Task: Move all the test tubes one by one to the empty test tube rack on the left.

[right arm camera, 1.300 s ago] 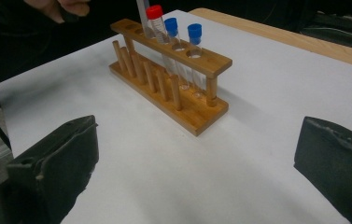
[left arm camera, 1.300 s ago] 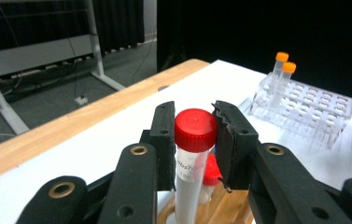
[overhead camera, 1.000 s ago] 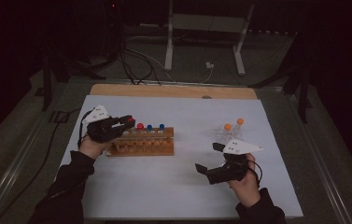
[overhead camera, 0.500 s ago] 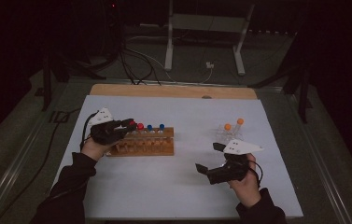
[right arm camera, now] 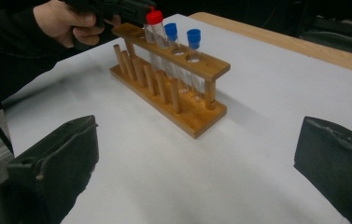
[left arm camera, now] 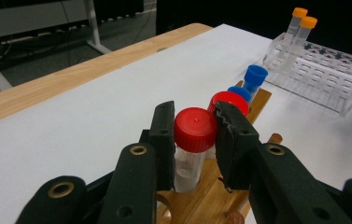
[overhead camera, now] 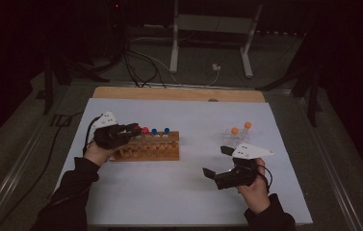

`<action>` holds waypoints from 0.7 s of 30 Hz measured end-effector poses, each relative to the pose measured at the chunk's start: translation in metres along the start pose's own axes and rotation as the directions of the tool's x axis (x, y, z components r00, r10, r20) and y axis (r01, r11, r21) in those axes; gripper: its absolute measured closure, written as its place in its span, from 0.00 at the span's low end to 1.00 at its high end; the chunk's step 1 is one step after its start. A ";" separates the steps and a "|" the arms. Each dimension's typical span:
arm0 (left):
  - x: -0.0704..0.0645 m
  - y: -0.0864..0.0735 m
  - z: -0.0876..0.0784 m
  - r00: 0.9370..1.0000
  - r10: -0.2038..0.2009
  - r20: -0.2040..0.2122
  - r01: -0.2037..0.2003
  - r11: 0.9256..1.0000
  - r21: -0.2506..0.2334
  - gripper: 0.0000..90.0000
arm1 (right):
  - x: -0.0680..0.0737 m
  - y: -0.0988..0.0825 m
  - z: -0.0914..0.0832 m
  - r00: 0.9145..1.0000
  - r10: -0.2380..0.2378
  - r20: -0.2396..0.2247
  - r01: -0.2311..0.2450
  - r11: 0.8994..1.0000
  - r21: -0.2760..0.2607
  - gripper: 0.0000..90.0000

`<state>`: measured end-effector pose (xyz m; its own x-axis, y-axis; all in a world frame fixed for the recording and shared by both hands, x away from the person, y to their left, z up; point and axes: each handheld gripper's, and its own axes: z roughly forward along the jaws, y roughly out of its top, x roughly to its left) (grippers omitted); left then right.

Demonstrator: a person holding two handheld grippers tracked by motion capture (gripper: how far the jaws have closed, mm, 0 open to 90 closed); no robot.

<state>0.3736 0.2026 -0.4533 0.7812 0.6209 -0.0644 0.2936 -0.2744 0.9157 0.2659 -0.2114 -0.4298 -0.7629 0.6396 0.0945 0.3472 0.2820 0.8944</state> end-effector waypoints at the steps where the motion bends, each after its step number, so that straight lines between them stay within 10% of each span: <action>1: 0.000 0.000 0.000 1.000 -0.003 0.001 0.003 1.000 0.001 0.79 | 0.000 0.001 -0.001 1.000 -0.004 0.002 0.004 1.000 -0.004 0.00; 10: -0.006 0.009 -0.015 1.000 -0.022 0.020 0.023 0.999 -0.044 0.42 | -0.011 0.009 -0.014 0.997 -0.064 0.043 0.066 0.996 -0.067 0.00; 21: -0.032 0.008 -0.032 0.996 -0.001 0.088 0.003 1.000 -0.019 0.02 | -0.052 0.008 -0.036 0.984 0.000 0.176 0.012 0.998 -0.069 0.09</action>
<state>0.3334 0.2042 -0.4307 0.8266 0.5539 -0.1000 0.2852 -0.2589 0.9228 0.2889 -0.2680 -0.4116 -0.6550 0.7554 0.0165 0.2994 0.2395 0.9236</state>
